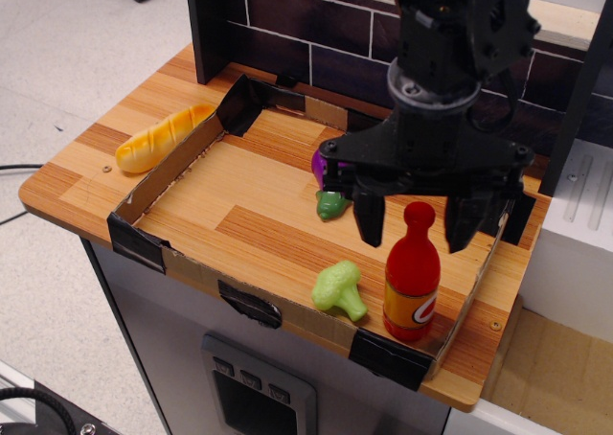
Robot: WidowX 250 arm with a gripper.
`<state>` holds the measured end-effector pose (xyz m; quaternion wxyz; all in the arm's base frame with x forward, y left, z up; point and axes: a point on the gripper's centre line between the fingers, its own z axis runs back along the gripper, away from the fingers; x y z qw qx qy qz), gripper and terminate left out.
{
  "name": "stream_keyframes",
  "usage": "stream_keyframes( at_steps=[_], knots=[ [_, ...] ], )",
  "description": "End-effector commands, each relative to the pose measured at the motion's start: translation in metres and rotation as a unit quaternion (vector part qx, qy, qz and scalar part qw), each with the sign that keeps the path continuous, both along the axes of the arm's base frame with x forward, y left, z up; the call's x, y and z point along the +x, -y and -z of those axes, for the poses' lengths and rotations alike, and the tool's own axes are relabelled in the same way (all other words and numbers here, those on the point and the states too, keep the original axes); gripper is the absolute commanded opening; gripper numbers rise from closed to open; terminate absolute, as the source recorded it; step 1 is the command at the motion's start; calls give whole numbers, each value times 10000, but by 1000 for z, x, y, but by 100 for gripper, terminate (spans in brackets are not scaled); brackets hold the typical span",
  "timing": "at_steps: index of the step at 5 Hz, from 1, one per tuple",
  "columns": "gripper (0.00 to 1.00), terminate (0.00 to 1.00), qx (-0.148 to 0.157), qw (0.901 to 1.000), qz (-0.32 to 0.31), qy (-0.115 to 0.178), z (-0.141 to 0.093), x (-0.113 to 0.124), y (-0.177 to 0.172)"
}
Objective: Topple hot sauce bottle
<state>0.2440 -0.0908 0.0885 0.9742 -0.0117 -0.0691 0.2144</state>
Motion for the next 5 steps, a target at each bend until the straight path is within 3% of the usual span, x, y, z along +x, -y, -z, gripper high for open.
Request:
stream_keyframes(
  at_steps=[1,2,3,4,5],
  knots=[
    [0,0,20,9998,6,206,-10,6,1],
    [0,0,3,9999,-9,105,-11,8,1],
    [0,0,-240,9983,130,-522,-14,8,2],
    [0,0,-770,9856,277,-1481,-16,16,-1],
    [0,0,-851,9801,153,-1789,-13,21,-3]
  ],
)
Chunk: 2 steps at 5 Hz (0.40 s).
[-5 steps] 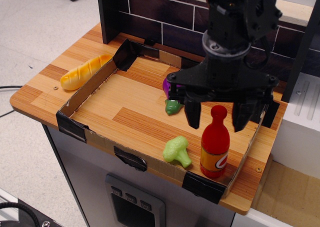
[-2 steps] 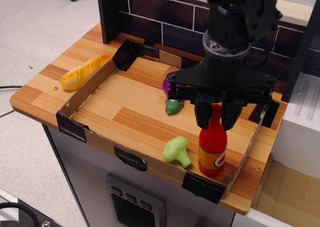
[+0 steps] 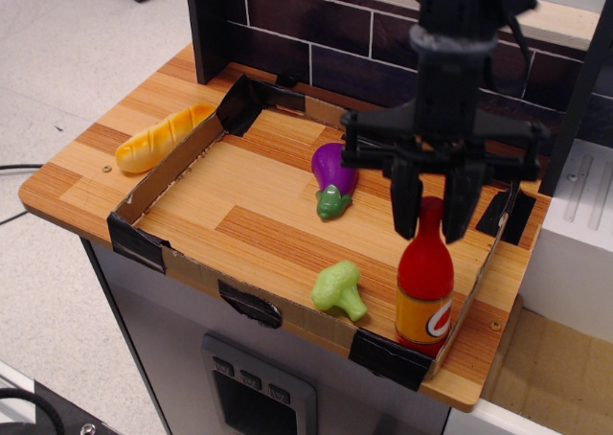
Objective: Topple hot sauce bottle
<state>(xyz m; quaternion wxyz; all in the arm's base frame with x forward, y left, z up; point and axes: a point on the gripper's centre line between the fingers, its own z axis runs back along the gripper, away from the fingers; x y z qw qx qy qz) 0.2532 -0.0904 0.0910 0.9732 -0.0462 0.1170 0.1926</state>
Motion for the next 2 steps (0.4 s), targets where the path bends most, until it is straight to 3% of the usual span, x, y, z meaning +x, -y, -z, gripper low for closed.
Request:
stream_keyframes(
  at_steps=[1,2],
  knots=[
    [0,0,25,9996,-60,-285,5,23,-8],
    [0,0,218,9997,-93,72,15,40,-21]
  ],
)
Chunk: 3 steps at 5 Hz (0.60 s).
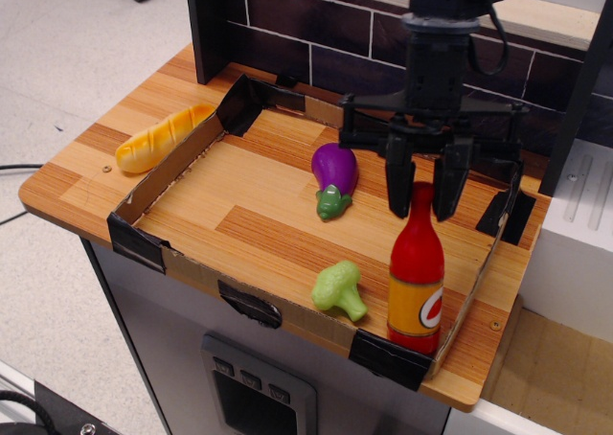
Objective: Topple hot sauce bottle
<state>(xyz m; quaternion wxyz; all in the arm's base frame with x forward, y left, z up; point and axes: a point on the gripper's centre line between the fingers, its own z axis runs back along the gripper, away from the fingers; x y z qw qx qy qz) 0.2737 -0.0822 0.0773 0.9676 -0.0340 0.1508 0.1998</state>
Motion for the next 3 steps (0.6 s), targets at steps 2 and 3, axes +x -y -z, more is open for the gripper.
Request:
stream_keyframes(
  at_steps=[2,3],
  knots=[
    [0,0,96,9922,-228,1220,26,53,-31],
    [0,0,295,9834,-408,1744,43,66,-38]
  ],
)
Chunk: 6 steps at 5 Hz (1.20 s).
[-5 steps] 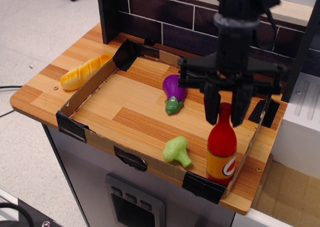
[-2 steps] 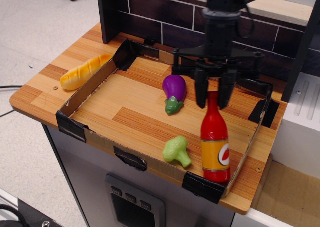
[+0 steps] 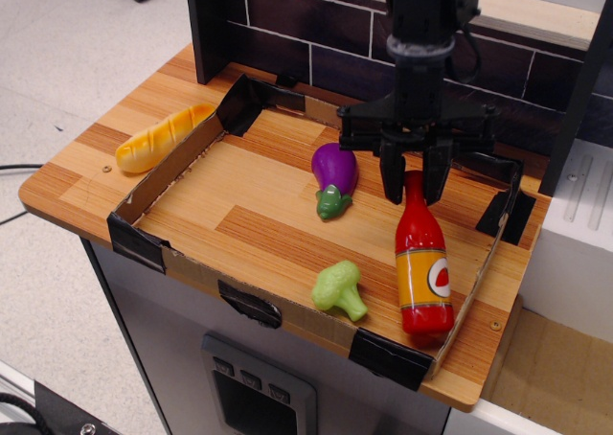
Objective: Topple hot sauce bottle
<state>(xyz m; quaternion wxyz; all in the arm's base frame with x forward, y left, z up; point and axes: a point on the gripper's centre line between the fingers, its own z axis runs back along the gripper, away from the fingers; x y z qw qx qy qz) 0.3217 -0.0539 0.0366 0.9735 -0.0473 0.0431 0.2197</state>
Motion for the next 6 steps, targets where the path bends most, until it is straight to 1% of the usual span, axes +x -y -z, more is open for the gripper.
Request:
stream_keyframes(
  at_steps=[1,2,3,4,5,6],
  knots=[
    [0,0,543,9945,-89,889,18,21,-13],
    [100,0,574,9935,-95,984,25,20,-10],
    [100,0,571,9939,-61,945,23,19,-7],
    [100,0,505,9940,-70,966,13,18,-5],
    [100,0,508,9930,-143,1061,-2,14,-3],
    [100,0,456,9911,-139,1244,-20,9,2]
  ],
)
